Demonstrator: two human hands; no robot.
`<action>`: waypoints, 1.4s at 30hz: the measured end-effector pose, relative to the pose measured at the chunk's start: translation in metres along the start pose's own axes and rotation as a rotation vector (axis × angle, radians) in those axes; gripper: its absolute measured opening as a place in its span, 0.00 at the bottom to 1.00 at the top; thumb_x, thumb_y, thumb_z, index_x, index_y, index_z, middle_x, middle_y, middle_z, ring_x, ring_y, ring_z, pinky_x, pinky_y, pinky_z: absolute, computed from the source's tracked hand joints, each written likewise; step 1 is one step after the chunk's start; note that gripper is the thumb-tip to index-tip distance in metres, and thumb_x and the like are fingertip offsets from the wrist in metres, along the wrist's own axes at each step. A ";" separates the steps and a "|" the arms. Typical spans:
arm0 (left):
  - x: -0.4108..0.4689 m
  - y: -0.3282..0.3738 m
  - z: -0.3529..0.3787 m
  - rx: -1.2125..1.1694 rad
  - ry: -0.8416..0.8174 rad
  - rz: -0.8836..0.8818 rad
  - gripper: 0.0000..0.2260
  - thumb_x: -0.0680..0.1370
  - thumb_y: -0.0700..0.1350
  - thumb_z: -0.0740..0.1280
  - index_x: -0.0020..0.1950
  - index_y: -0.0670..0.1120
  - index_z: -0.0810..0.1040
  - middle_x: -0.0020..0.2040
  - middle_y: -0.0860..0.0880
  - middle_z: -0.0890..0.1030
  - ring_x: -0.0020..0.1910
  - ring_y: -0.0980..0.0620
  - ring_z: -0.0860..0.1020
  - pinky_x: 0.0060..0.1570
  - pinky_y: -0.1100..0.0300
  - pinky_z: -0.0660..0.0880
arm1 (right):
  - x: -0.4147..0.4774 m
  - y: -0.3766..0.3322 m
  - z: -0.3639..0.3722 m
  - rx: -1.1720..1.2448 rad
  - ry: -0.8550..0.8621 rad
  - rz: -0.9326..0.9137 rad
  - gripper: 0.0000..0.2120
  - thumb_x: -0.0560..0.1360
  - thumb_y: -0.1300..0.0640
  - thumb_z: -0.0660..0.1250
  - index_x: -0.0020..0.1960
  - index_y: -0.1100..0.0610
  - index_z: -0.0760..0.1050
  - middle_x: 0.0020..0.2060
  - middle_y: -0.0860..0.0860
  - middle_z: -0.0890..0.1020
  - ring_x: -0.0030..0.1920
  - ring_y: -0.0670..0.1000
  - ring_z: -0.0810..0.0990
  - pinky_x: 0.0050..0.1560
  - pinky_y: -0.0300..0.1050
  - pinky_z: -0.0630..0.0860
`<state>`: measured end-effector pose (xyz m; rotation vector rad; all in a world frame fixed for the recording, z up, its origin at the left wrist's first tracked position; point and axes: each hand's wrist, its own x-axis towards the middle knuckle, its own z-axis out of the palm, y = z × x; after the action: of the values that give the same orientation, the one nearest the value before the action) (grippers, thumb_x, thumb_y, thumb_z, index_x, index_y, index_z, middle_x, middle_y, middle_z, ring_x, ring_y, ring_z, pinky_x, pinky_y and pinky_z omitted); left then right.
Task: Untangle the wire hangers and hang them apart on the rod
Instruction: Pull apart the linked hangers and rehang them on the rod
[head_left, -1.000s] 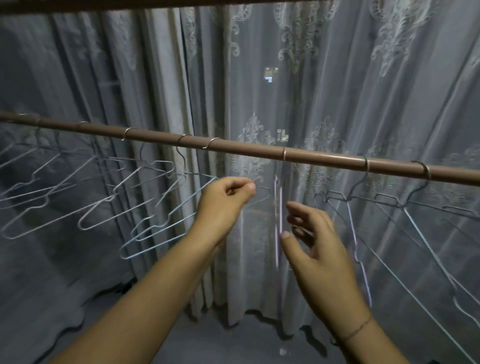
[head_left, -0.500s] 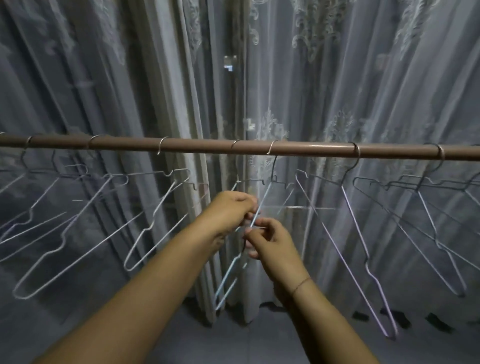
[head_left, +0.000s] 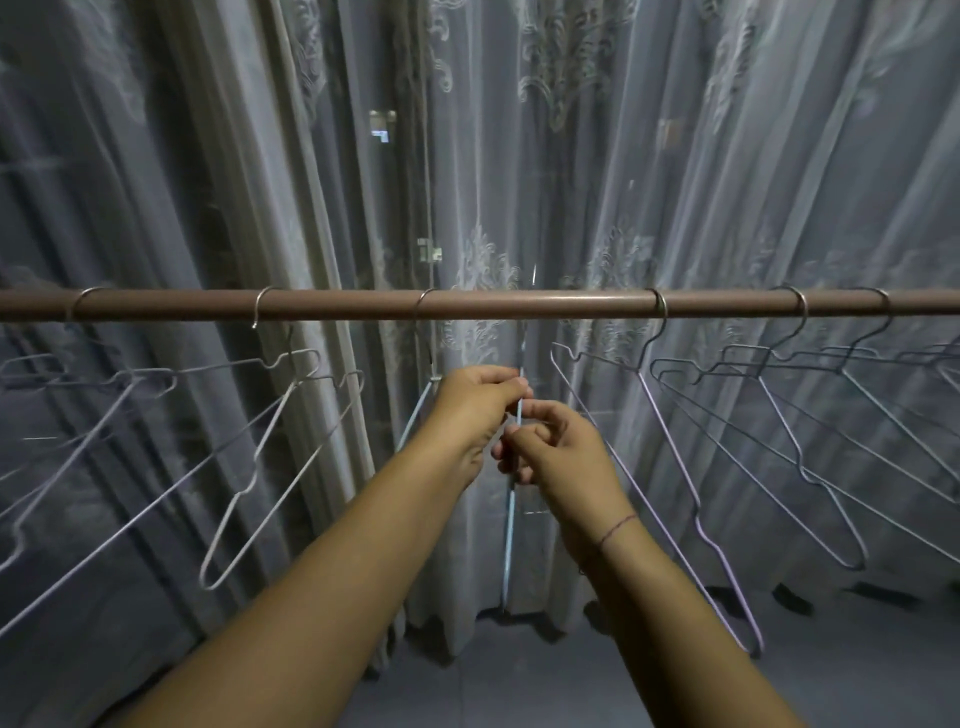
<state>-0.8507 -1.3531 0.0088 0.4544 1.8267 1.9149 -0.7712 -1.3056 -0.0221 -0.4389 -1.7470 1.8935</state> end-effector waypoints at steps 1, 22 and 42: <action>0.002 -0.003 0.002 -0.006 0.000 0.004 0.11 0.77 0.38 0.64 0.58 0.39 0.77 0.38 0.47 0.78 0.30 0.51 0.74 0.20 0.68 0.68 | 0.001 0.002 -0.005 -0.014 0.006 0.015 0.06 0.76 0.63 0.61 0.51 0.59 0.73 0.29 0.52 0.80 0.28 0.46 0.76 0.27 0.33 0.70; -0.030 -0.140 -0.031 0.317 -0.023 -0.185 0.12 0.75 0.30 0.60 0.56 0.34 0.78 0.40 0.45 0.77 0.33 0.57 0.69 0.27 0.77 0.66 | 0.014 0.098 -0.076 -0.725 -0.076 0.048 0.18 0.72 0.63 0.64 0.61 0.55 0.74 0.60 0.56 0.75 0.61 0.54 0.73 0.66 0.48 0.68; -0.057 -0.145 0.004 0.637 0.338 0.045 0.17 0.72 0.50 0.70 0.57 0.46 0.73 0.59 0.48 0.71 0.59 0.49 0.70 0.58 0.58 0.69 | -0.059 0.095 -0.112 -0.775 -0.040 0.093 0.07 0.74 0.61 0.64 0.38 0.54 0.77 0.31 0.52 0.80 0.36 0.54 0.79 0.42 0.48 0.75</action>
<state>-0.7865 -1.3775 -0.1312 0.3826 2.6732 1.4609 -0.6746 -1.2512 -0.1348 -0.7641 -2.4862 1.2106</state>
